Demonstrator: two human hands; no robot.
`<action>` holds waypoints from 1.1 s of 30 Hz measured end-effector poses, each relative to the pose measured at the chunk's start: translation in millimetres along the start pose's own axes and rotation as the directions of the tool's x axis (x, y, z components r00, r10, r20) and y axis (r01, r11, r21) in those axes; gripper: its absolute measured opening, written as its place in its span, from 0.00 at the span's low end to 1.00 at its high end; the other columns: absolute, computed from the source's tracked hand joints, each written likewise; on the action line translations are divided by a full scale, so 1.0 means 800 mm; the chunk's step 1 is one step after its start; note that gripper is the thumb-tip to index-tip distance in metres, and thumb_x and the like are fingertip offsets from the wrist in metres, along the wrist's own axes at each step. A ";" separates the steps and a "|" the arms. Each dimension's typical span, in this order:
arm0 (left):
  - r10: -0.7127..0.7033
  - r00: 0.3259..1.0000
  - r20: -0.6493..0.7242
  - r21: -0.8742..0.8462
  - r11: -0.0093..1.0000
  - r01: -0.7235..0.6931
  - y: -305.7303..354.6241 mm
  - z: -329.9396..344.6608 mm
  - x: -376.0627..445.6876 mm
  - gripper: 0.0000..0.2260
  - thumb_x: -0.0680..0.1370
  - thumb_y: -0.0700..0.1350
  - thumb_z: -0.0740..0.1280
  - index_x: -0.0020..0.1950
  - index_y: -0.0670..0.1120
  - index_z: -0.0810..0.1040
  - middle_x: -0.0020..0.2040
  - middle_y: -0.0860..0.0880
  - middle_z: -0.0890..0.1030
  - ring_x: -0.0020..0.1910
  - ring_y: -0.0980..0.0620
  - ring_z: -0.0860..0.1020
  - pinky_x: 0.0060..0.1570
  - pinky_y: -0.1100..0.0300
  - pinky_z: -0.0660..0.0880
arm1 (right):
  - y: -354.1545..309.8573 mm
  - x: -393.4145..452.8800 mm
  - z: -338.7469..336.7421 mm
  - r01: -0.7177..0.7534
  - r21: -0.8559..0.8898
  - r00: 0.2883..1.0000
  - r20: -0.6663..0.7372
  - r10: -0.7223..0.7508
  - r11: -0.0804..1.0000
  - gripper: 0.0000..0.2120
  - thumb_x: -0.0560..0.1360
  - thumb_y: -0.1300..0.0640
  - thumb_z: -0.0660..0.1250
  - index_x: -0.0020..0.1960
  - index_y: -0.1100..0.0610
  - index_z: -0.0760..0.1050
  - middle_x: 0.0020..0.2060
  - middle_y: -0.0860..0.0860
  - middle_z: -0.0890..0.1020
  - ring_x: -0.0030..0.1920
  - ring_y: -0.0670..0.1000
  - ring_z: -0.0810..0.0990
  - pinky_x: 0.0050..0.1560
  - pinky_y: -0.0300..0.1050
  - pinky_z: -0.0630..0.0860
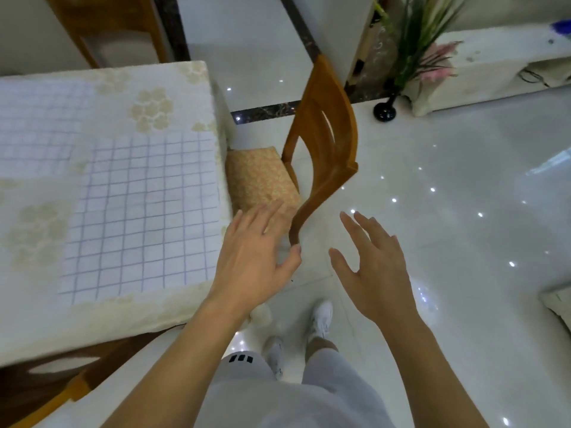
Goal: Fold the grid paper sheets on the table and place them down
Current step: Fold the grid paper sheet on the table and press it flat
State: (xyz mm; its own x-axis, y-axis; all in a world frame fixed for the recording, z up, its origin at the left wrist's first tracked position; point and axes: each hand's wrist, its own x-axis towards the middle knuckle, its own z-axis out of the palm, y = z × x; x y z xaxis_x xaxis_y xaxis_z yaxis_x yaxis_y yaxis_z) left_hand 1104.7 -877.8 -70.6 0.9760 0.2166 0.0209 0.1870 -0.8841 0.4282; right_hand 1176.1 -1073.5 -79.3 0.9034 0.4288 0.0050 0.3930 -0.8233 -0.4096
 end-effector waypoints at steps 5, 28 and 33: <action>-0.112 0.990 -0.083 0.015 0.993 0.114 -0.035 -0.006 0.031 0.26 0.77 0.57 0.61 0.75 0.52 0.67 0.75 0.49 0.68 0.74 0.47 0.65 0.74 0.44 0.58 | -0.022 0.080 0.007 0.139 0.014 0.989 0.052 -0.139 0.990 0.29 0.77 0.37 0.57 0.76 0.46 0.62 0.75 0.51 0.67 0.75 0.55 0.65 0.74 0.62 0.58; -0.730 0.664 -0.162 0.099 0.657 0.747 -0.076 0.013 0.102 0.26 0.78 0.59 0.59 0.76 0.56 0.66 0.76 0.51 0.68 0.74 0.46 0.66 0.73 0.44 0.60 | -0.108 0.374 0.066 0.676 0.277 0.583 0.365 -0.725 0.683 0.29 0.78 0.43 0.61 0.77 0.47 0.61 0.76 0.52 0.64 0.76 0.55 0.58 0.74 0.65 0.58; -0.768 0.617 -0.174 0.084 0.613 0.786 -0.087 0.019 0.086 0.26 0.77 0.60 0.58 0.75 0.54 0.68 0.75 0.50 0.69 0.73 0.45 0.68 0.72 0.42 0.64 | -0.141 0.371 0.090 0.703 0.315 0.497 0.423 -0.758 0.637 0.29 0.79 0.42 0.60 0.77 0.47 0.59 0.77 0.51 0.61 0.77 0.53 0.56 0.73 0.66 0.59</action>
State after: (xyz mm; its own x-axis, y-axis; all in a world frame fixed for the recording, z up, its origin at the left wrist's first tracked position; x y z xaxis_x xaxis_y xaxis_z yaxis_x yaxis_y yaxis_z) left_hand 1160.2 -807.7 -112.5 0.4392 0.8842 -0.1589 0.8910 -0.4062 0.2028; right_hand 1387.2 -826.6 -97.3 0.0787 0.9942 -0.0727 0.8316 -0.1057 -0.5452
